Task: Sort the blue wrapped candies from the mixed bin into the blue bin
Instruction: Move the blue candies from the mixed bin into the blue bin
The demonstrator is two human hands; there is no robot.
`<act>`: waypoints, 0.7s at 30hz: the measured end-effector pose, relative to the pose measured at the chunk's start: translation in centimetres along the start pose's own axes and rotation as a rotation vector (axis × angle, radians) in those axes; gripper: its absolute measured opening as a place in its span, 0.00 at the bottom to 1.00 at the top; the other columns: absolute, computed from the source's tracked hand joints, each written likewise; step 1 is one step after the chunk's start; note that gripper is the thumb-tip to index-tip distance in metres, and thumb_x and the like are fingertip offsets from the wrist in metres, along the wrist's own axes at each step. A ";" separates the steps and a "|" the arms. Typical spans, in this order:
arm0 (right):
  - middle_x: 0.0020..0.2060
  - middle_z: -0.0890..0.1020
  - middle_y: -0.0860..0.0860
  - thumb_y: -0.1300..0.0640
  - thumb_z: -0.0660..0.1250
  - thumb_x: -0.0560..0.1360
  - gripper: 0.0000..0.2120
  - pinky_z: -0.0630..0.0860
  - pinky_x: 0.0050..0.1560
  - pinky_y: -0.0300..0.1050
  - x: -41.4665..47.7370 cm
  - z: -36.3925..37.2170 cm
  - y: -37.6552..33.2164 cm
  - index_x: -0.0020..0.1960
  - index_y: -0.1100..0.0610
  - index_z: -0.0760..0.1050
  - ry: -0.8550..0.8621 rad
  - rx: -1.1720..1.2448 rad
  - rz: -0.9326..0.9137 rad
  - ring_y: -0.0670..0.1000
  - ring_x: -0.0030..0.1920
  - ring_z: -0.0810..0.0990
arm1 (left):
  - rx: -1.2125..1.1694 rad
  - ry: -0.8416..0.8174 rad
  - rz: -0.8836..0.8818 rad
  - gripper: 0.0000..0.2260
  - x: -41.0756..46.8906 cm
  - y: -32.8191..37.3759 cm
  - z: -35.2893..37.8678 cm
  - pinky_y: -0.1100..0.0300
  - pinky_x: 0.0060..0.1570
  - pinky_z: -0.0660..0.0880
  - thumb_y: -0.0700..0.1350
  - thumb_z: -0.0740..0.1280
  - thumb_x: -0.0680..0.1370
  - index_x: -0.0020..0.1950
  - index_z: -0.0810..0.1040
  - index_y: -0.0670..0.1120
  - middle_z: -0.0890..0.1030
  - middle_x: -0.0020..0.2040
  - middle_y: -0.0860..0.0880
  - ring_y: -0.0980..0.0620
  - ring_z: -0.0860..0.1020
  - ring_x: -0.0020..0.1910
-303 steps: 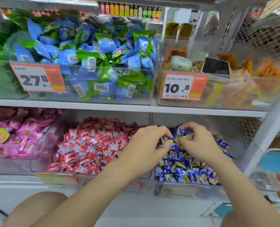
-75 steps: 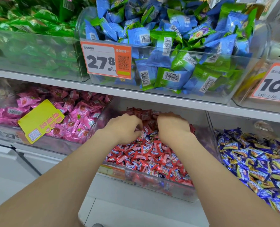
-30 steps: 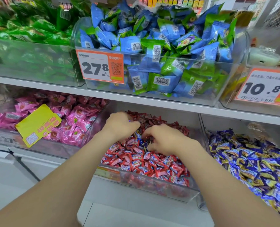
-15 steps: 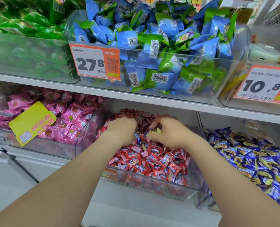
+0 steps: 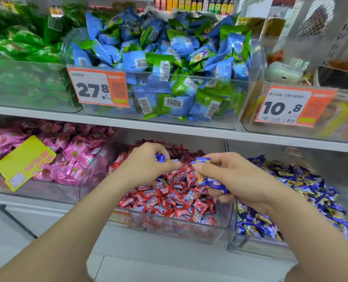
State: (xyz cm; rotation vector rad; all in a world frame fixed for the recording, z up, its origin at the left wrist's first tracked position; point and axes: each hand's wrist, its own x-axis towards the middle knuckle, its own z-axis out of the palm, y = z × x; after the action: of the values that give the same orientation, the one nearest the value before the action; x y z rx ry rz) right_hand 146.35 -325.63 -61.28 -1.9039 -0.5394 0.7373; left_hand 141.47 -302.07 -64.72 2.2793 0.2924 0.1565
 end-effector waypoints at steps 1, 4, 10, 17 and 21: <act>0.37 0.77 0.50 0.44 0.70 0.81 0.12 0.70 0.31 0.37 -1.1 -1.1 0.6 0.49 0.52 0.80 0.054 0.013 0.018 0.48 0.30 0.73 | -0.123 -0.027 -0.020 0.19 -0.8 0.9 0.4 0.55 0.30 0.81 0.61 0.78 0.73 0.43 0.80 0.46 0.76 0.32 0.50 0.51 0.77 0.26; 0.39 0.79 0.51 0.45 0.68 0.82 0.09 0.74 0.33 0.40 -2.8 -4.9 3.9 0.51 0.50 0.81 0.403 -0.274 -0.011 0.49 0.32 0.77 | -0.283 -0.146 -0.013 0.18 -3.0 4.1 2.2 0.55 0.30 0.79 0.61 0.77 0.74 0.44 0.80 0.47 0.76 0.31 0.48 0.51 0.75 0.28; 0.72 0.69 0.54 0.39 0.60 0.84 0.23 0.65 0.71 0.56 -3.0 -9.8 11.5 0.78 0.35 0.63 0.428 -1.065 0.101 0.62 0.74 0.66 | -0.020 -0.018 0.346 0.16 -4.0 9.1 8.6 0.61 0.35 0.66 0.65 0.73 0.75 0.42 0.76 0.55 0.78 0.33 0.57 0.60 0.72 0.31; 0.85 0.49 0.50 0.29 0.50 0.82 0.32 0.52 0.80 0.65 -3.1 -10.7 15.0 0.83 0.37 0.52 0.303 -1.140 0.208 0.64 0.83 0.49 | 0.447 -0.033 0.533 0.18 -2.2 13.3 14.4 0.51 0.49 0.74 0.69 0.63 0.78 0.53 0.70 0.55 0.74 0.49 0.55 0.50 0.75 0.51; 0.78 0.65 0.53 0.32 0.58 0.81 0.31 0.56 0.78 0.68 -4.0 -12.8 14.7 0.81 0.33 0.52 0.421 -1.000 0.238 0.65 0.79 0.59 | 0.487 0.029 0.461 0.19 -1.1 15.2 17.3 0.52 0.47 0.73 0.66 0.67 0.79 0.55 0.71 0.51 0.74 0.51 0.51 0.46 0.76 0.53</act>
State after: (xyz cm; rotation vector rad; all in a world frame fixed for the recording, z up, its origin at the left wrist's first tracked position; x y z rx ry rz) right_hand 153.08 -342.53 -69.34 -2.9926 -0.4434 0.1563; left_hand 146.43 -324.58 -64.75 2.8002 -0.2130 0.3899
